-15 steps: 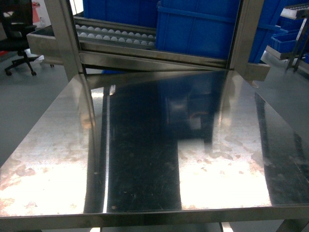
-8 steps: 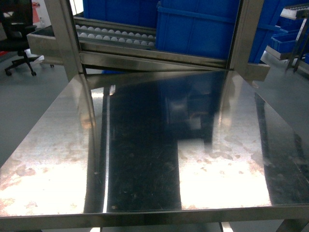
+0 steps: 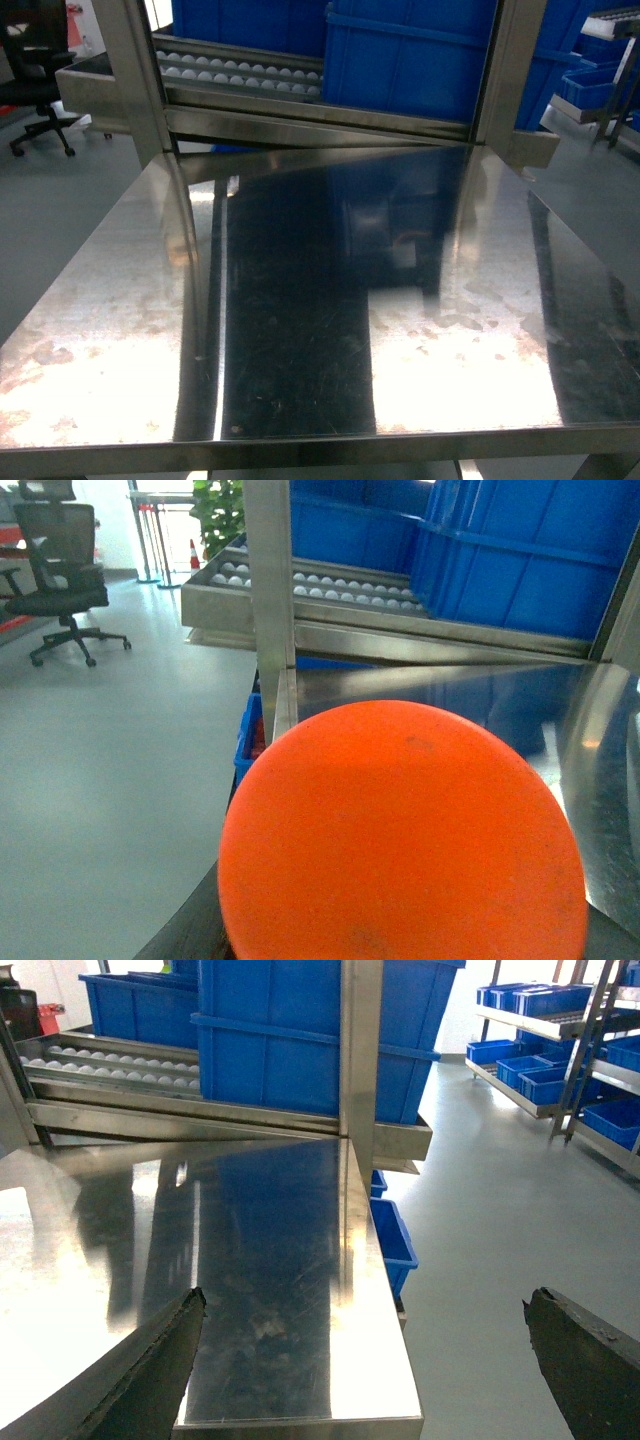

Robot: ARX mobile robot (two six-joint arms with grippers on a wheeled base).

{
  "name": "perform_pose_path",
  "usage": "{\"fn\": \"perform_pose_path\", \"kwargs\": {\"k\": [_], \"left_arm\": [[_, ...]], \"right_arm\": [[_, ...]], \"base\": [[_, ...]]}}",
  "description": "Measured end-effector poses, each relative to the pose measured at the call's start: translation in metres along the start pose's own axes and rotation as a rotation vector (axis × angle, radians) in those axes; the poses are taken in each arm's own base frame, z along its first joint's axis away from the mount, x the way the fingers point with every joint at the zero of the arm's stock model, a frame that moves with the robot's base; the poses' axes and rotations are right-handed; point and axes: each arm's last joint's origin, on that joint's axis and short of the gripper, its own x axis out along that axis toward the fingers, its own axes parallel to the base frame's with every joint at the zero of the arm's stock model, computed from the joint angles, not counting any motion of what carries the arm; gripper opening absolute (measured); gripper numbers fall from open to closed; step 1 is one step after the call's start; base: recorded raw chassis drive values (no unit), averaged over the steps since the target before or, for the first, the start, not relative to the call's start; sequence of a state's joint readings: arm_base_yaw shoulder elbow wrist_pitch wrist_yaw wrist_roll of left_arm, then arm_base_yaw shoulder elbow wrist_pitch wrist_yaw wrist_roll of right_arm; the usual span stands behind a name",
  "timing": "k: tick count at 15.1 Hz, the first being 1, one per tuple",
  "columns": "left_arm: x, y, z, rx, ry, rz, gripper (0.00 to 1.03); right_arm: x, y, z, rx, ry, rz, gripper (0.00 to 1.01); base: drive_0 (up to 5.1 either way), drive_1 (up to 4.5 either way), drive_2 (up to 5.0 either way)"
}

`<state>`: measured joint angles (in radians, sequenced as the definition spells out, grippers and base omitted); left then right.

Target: Pick capacitor and pack into box

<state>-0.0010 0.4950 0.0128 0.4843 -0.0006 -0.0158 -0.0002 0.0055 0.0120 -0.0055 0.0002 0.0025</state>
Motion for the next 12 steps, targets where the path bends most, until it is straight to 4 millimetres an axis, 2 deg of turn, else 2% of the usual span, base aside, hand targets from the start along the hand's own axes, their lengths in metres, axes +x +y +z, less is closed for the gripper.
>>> {"fn": "perform_pose_path", "kwargs": {"k": [12], "left_arm": [[-0.021, 0.000, 0.002, 0.001, -0.009, -0.001, 0.44]], "right_arm": [[0.000, 0.000, 0.000, 0.000, 0.000, 0.000, 0.98]], "base": [[0.0, 0.00, 0.0]]}}
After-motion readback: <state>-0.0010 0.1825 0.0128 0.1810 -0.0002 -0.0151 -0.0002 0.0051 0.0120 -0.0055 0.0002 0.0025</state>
